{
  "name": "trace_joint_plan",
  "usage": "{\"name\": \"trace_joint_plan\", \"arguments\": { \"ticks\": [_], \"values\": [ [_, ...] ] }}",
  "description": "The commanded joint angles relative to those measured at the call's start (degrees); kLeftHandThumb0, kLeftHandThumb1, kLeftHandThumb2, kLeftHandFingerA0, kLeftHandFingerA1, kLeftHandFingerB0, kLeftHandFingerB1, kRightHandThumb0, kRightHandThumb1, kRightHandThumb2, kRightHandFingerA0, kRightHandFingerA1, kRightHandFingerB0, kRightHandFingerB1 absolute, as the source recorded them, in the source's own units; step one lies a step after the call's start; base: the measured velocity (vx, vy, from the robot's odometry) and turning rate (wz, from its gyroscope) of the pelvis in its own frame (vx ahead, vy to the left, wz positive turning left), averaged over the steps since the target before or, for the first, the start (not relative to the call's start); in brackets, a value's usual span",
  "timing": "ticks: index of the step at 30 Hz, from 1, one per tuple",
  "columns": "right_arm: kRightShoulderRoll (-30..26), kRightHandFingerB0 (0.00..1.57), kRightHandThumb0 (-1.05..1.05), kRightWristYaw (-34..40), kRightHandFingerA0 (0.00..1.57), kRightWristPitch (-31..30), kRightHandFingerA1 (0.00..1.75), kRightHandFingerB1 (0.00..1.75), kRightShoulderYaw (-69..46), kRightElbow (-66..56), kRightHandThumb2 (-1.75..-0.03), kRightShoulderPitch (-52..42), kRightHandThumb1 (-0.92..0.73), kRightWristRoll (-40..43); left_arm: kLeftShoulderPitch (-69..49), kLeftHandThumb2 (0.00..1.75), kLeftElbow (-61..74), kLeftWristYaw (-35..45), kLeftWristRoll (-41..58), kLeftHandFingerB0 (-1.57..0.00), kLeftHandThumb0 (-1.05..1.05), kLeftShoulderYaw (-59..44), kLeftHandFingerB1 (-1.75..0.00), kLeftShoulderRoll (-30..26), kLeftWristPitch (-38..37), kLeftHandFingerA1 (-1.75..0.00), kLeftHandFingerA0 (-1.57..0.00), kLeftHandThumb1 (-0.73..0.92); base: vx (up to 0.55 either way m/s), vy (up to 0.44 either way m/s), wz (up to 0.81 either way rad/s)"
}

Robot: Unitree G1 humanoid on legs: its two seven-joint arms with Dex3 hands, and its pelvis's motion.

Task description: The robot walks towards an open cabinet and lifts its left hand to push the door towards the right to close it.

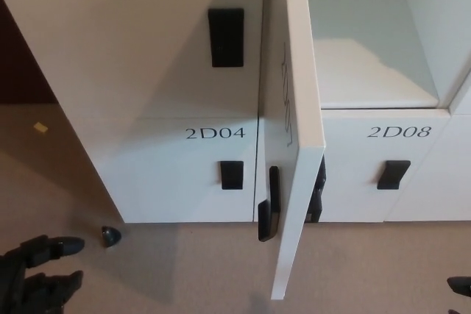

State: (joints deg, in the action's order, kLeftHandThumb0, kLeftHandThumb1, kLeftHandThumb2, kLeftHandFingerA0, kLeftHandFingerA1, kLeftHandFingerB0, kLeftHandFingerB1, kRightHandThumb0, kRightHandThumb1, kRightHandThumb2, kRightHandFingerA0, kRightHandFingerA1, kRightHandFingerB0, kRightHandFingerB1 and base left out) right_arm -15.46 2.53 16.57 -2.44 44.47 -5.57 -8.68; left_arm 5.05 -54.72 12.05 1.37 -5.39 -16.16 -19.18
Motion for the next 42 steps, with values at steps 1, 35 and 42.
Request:
{"name": "trace_joint_plan", "arguments": {
  "ticks": [1, 35, 42],
  "values": [
    [-0.72, 0.56, -0.37, -0.26, 0.67, -1.26, 0.46, 0.42, -0.11, -0.51, -0.62, 0.20, -0.69, 0.15, 0.20, 0.84, 0.04, 0.17, -1.05, -0.56, -0.39, 0.17, -0.58, -1.47, -1.14, -0.63, -0.69, 0.49, 0.00, 0.000, 0.00],
    [-1.34, 0.55, -0.38, -1.31, 0.66, -1.90, 0.46, 0.41, 1.51, 1.60, -0.61, 4.78, -0.68, -0.37, 1.15, 0.85, 0.30, -0.56, -2.20, -0.58, -0.42, 0.42, -0.59, -2.61, -1.55, -0.63, -0.72, 0.50, 0.00, 0.000, 0.00],
    [-1.60, 0.55, -0.38, -1.30, 0.66, -1.15, 0.46, 0.41, 1.81, 3.02, -0.61, 6.04, -0.69, -0.41, 1.92, 0.86, 0.13, -0.62, -2.48, -0.59, -0.41, 0.79, -0.59, -2.87, -1.73, -0.63, -0.72, 0.52, 0.01, -0.003, -0.02]
  ]
}}
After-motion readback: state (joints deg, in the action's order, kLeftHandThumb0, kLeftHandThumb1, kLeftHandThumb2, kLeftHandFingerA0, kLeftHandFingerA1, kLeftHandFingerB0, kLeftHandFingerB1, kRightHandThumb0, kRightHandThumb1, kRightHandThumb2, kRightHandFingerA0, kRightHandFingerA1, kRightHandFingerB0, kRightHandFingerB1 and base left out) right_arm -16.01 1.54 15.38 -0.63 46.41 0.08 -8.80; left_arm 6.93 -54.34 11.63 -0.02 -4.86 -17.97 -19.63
